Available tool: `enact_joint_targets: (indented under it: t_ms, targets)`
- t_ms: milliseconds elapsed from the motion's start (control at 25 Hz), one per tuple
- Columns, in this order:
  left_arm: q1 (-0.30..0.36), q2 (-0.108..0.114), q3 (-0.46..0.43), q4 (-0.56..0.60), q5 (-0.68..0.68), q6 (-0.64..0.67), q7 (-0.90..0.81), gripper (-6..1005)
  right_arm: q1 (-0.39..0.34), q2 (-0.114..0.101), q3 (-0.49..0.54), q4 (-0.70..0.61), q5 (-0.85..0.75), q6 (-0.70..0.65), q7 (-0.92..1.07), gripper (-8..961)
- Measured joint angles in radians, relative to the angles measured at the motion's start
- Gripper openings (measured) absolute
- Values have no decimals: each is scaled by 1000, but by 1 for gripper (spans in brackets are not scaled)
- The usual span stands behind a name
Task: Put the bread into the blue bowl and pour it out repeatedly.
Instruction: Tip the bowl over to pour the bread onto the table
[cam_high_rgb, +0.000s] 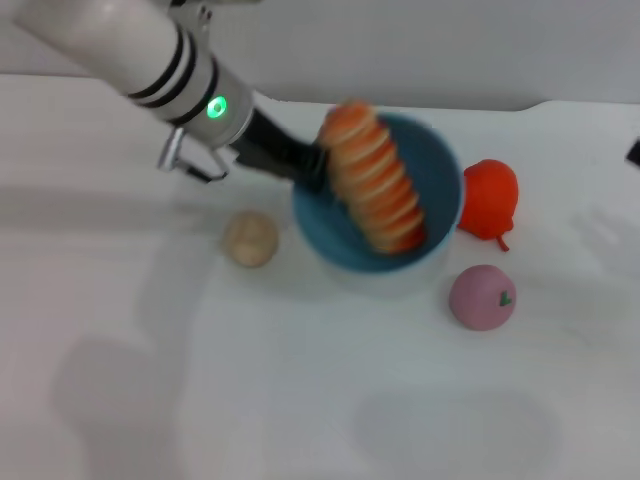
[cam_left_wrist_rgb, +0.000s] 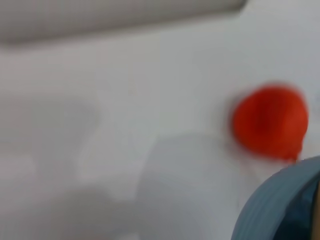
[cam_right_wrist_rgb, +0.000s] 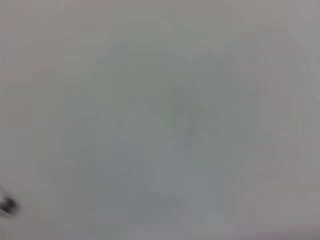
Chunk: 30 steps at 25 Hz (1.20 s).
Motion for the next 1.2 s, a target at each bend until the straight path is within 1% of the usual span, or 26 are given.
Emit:
enact_joint_targets:
  t_ms: [160, 360, 440, 680, 800, 1000, 1040, 1120, 1200]
  targets:
    - [0, 1, 82, -5, -49, -155, 1, 20, -3, 1, 16, 1, -137, 94, 74, 406]
    - [13, -1, 195, -22, -57, -379, 2, 19, -3, 1, 20, 3, -164, 115, 100, 406]
    - [18, -2, 251, -50, -58, -483, -1, 19, -6, 1, 28, 3, -165, 115, 101, 406]
    - [25, -6, 405, -153, -58, -718, -5, 20, -17, 1, 63, 2, -166, 110, 114, 406]
    - [50, -9, 469, -161, -64, -814, -5, 20, -20, 1, 90, -1, -167, 109, 115, 406]
    - [98, -10, 579, -146, -69, -987, -5, 20, -14, -1, 93, 1, -167, 116, 115, 406]
    - [98, -10, 579, -146, -69, -987, -5, 19, -13, -1, 93, 2, -167, 119, 115, 406]
    - [125, -9, 651, -132, -63, -1101, 3, 19, -11, -2, 93, 3, -167, 124, 115, 406]
    - [140, -8, 698, -124, -54, -1175, 23, 19, -9, -3, 93, 4, -167, 132, 115, 406]
